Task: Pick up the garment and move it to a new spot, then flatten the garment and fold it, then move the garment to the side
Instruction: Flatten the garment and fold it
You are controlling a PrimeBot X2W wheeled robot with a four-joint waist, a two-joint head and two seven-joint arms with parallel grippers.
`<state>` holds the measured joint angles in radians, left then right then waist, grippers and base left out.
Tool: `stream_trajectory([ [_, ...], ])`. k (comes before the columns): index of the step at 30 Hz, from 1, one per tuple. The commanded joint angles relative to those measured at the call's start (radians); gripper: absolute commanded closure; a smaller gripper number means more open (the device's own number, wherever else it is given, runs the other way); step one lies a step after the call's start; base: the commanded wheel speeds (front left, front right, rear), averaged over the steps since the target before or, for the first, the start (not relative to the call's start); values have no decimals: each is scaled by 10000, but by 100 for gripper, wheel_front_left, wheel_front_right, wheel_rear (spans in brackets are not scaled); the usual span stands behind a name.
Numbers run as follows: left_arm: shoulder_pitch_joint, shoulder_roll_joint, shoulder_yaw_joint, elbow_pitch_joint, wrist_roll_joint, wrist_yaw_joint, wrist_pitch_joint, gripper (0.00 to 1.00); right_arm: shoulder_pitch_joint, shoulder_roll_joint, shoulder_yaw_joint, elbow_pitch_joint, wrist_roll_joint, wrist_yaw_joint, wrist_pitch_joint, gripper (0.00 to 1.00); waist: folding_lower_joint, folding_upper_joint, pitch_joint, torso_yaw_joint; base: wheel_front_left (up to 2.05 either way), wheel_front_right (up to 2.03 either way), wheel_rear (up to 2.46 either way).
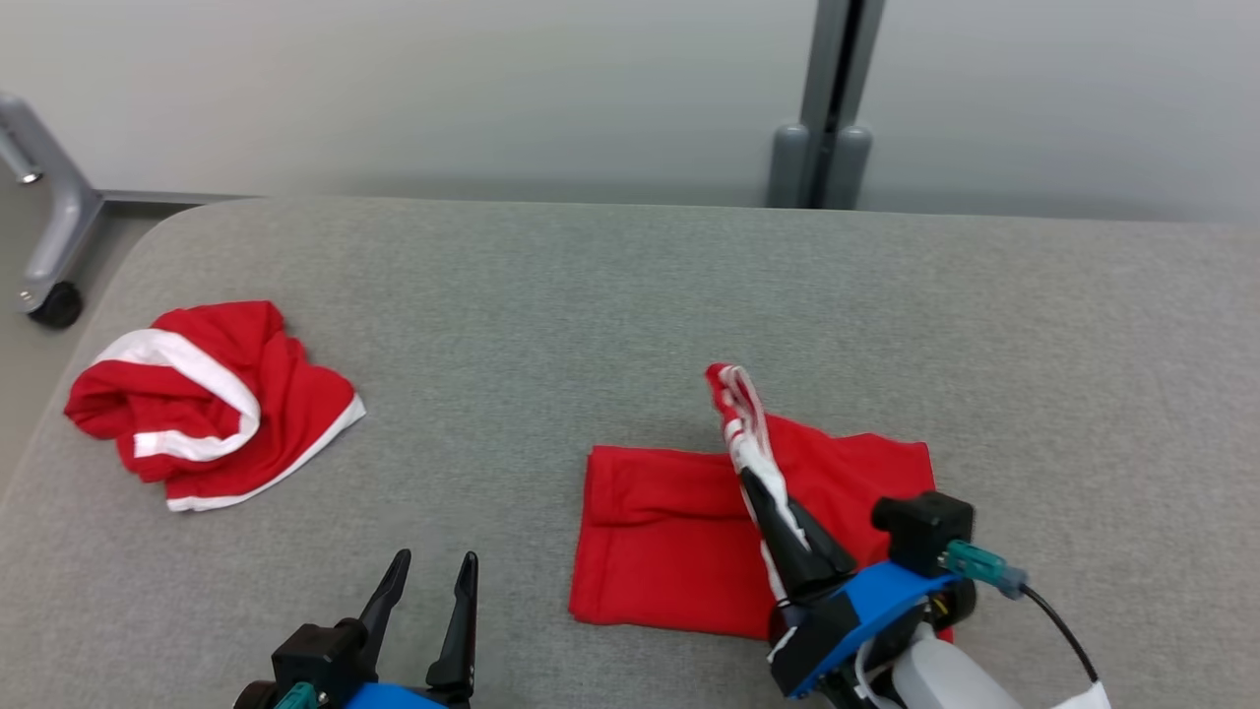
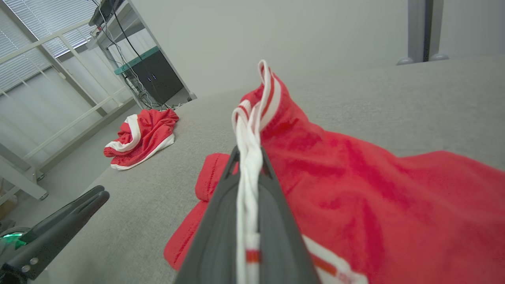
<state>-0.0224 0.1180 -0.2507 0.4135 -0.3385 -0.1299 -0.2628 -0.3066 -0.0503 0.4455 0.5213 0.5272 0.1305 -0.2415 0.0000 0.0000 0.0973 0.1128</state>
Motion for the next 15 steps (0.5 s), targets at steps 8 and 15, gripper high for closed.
stream_trajectory([
  [8,-28,115,-38,142,-78,-13,-25,0,-843,-18,1460,860,1302,2,-224,75,0,0,30,652,0,0,0],
  [15,-50,138,394,143,8,-13,-26,0,-1007,-27,902,643,1346,2,-234,0,0,0,-65,458,0,0,0],
])
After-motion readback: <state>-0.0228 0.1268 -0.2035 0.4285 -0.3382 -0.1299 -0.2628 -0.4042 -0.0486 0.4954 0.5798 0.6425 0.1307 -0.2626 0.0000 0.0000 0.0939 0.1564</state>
